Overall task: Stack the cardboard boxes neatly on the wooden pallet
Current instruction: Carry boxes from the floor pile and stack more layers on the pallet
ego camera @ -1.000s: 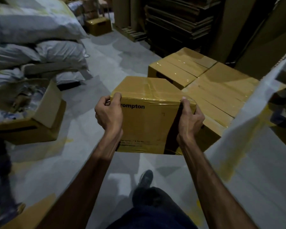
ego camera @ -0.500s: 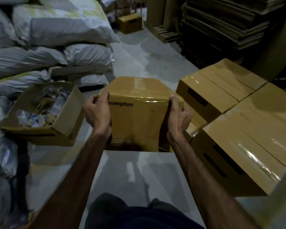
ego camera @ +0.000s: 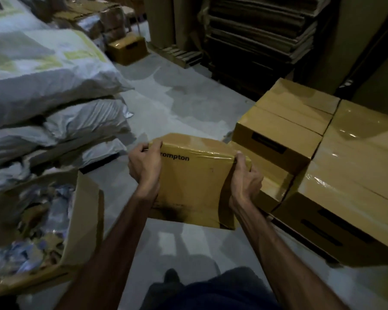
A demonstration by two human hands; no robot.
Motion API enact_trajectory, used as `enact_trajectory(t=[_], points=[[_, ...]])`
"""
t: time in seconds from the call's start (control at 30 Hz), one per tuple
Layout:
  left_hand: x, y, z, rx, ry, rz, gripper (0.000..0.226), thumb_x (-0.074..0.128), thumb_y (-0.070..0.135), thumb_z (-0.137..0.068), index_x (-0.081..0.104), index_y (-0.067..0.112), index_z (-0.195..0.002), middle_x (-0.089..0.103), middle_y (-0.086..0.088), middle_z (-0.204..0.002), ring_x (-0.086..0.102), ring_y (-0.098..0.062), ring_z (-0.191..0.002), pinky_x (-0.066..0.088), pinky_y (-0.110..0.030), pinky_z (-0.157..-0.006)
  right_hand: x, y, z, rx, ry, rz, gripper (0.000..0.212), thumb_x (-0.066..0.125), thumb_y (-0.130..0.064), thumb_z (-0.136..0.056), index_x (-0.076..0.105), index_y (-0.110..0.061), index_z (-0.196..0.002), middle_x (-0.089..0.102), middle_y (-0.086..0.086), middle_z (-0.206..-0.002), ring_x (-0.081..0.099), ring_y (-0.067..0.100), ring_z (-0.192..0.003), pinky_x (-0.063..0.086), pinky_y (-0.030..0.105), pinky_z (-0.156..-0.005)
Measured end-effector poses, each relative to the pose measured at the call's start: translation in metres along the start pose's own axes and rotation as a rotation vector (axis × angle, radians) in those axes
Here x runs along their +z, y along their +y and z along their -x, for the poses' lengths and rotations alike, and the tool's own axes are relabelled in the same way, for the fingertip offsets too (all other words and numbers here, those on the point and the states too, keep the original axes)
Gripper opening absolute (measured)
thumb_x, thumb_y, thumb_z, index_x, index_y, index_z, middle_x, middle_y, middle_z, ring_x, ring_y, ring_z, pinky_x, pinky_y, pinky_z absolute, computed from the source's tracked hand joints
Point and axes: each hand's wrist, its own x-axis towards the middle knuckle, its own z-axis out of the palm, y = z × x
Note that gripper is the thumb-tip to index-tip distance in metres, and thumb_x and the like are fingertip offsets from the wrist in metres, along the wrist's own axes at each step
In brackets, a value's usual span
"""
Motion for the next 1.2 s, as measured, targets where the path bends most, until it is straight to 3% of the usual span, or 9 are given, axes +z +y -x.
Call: enact_trajectory(t=[0.13, 0.2, 0.27, 0.33, 0.47, 0.6, 0.8, 0.93, 1.2], points=[[0.038, 0.019, -0.061, 0.062, -0.182, -0.109, 0.034, 0.066, 0.055, -0.081, 0.073, 0.021, -0.082, 0.072, 0.006, -0.081, 0.066, -0.017, -0.08, 0.047, -0.034, -0.072, 0.034, 0.001, -0.008, 0.079, 0.135, -0.04, 0.062, 0.068, -0.068, -0.086, 0.074, -0.021, -0.125, 0.071, -0.004, -0.113, 0.063, 0.025, -0.103, 0.047, 0.037, -0.081], [0.062, 0.022, -0.083, 0.093, -0.26, -0.141, 0.034, 0.066, 0.054, -0.081, 0.072, 0.02, -0.08, 0.072, 0.004, -0.079, 0.065, -0.018, -0.077, 0.047, -0.035, -0.07, 0.049, 0.007, -0.017, 0.096, 0.199, -0.015, 0.033, 0.068, -0.063, -0.09, 0.068, -0.03, -0.091, 0.06, -0.009, -0.083, 0.055, 0.021, -0.084, 0.038, 0.033, -0.067], [0.088, 0.025, -0.104, 0.117, -0.344, -0.183, 0.034, 0.067, 0.051, -0.081, 0.069, 0.018, -0.076, 0.07, 0.003, -0.075, 0.064, -0.02, -0.075, 0.044, -0.035, -0.07, 0.064, 0.011, -0.027, 0.119, 0.253, -0.014, 0.034, 0.068, -0.061, -0.092, 0.059, -0.034, -0.073, 0.051, -0.008, -0.07, 0.051, 0.02, -0.075, 0.039, 0.034, -0.067], [0.117, 0.026, -0.124, 0.136, -0.427, -0.241, 0.036, 0.067, 0.051, -0.081, 0.065, 0.017, -0.071, 0.067, 0.001, -0.072, 0.063, -0.024, -0.075, 0.04, -0.034, -0.069, 0.08, 0.017, -0.04, 0.172, 0.326, -0.018, 0.043, 0.067, -0.061, -0.092, 0.054, -0.029, -0.067, 0.056, -0.007, -0.072, 0.052, 0.018, -0.072, 0.043, 0.037, -0.073], [0.178, 0.038, -0.172, 0.172, -0.543, -0.348, 0.039, 0.066, 0.054, -0.08, 0.07, 0.015, -0.076, 0.071, -0.001, -0.078, 0.064, -0.024, -0.078, 0.044, -0.034, -0.071, 0.13, 0.027, -0.066, 0.231, 0.429, -0.032, 0.051, 0.063, -0.068, -0.09, 0.067, -0.021, -0.07, 0.068, -0.001, -0.072, 0.064, 0.023, -0.073, 0.041, 0.032, -0.064], [0.232, 0.061, -0.222, 0.251, -0.679, -0.47, 0.036, 0.066, 0.05, -0.082, 0.07, 0.014, -0.077, 0.07, 0.0, -0.074, 0.064, -0.019, -0.076, 0.04, -0.032, -0.064, 0.19, 0.031, -0.088, 0.335, 0.5, -0.077, 0.051, 0.061, -0.069, -0.091, 0.073, -0.021, -0.081, 0.07, -0.002, -0.08, 0.064, 0.019, -0.08, 0.044, 0.033, -0.071], [0.299, 0.094, -0.262, 0.396, -0.848, -0.572, 0.034, 0.067, 0.05, -0.078, 0.073, 0.017, -0.076, 0.072, 0.004, -0.073, 0.066, -0.015, -0.076, 0.045, -0.031, -0.064, 0.239, 0.019, -0.108, 0.434, 0.57, -0.115, 0.047, 0.06, -0.063, -0.097, 0.061, -0.022, -0.073, 0.065, -0.001, -0.079, 0.061, 0.02, -0.08, 0.051, 0.04, -0.081], [0.337, 0.105, -0.267, 0.525, -0.982, -0.576, 0.035, 0.067, 0.052, -0.082, 0.074, 0.018, -0.076, 0.073, 0.004, -0.073, 0.067, -0.014, -0.075, 0.054, -0.033, -0.067, 0.253, 0.011, -0.121, 0.47, 0.71, -0.116, 0.049, 0.059, -0.064, -0.097, 0.06, -0.022, -0.072, 0.064, 0.001, -0.078, 0.063, 0.023, -0.081, 0.053, 0.043, -0.082], [0.406, 0.11, -0.283, 0.649, -1.336, -0.557, 0.035, 0.067, 0.052, -0.087, 0.069, 0.019, -0.074, 0.068, 0.004, -0.072, 0.064, -0.015, -0.073, 0.037, -0.029, -0.057, 0.312, -0.006, -0.132, 0.506, 1.098, -0.307, 0.037, 0.064, -0.057, -0.095, 0.063, -0.026, -0.075, 0.068, 0.001, -0.086, 0.063, 0.024, -0.085, 0.049, 0.04, -0.081]])
